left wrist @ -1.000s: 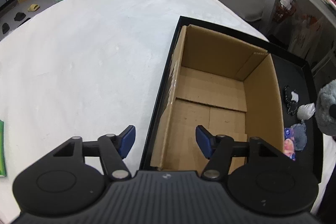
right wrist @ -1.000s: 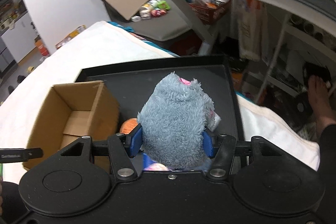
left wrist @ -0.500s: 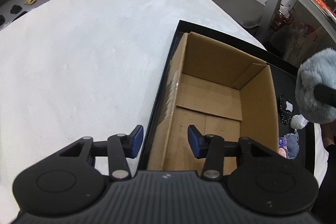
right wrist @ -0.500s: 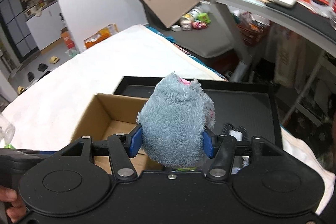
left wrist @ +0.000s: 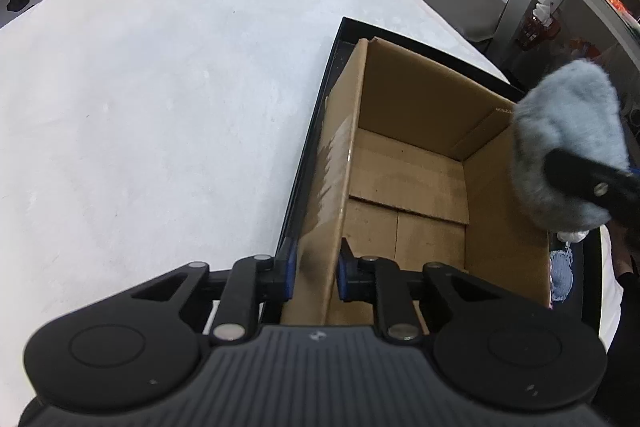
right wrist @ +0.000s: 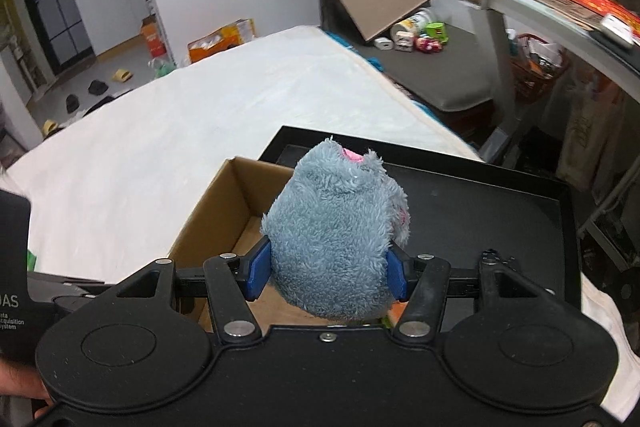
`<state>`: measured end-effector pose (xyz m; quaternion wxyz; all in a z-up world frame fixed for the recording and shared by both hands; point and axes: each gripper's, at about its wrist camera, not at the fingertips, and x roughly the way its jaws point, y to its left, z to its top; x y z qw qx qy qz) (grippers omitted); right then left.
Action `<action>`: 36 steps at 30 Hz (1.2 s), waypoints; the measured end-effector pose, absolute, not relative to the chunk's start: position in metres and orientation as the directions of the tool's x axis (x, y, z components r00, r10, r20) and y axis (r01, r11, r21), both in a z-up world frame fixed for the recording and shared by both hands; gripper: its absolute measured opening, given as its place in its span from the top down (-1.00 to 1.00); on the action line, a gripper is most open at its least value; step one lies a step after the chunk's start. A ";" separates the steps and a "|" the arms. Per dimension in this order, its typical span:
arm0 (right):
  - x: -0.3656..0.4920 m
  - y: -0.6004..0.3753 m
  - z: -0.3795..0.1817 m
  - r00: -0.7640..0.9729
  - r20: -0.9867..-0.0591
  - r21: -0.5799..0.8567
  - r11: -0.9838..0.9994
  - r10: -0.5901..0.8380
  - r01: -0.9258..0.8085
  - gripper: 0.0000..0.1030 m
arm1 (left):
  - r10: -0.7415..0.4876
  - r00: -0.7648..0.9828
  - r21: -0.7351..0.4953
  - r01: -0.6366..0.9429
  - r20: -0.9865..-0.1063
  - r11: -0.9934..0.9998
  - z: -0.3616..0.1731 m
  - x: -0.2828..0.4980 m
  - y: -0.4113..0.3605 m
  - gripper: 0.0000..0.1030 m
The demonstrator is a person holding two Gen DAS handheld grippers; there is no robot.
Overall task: Organize soft objects
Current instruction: 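Lift the grey plush with the right gripper and drop it into the cardboard box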
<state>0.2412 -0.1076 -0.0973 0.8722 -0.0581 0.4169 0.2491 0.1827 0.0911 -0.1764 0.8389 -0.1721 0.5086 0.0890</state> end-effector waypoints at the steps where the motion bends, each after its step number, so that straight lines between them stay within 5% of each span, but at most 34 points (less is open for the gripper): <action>1: 0.240 -0.103 -0.098 0.523 -0.759 0.101 0.864 0.388 -0.493 -0.07 | -0.030 0.468 -0.204 -0.325 -0.883 0.924 -0.177 0.182 0.092 0.69; 22: 0.254 -0.043 -0.136 0.424 -0.828 0.040 0.793 0.367 -0.608 -0.08 | -0.078 0.466 -0.251 -0.323 -0.881 0.912 -0.180 0.182 0.107 0.69; 36: 0.275 -0.030 -0.161 0.339 -0.848 0.143 0.792 0.407 -0.594 -0.10 | -0.087 0.454 -0.257 -0.326 -0.887 0.910 -0.179 0.185 0.108 0.68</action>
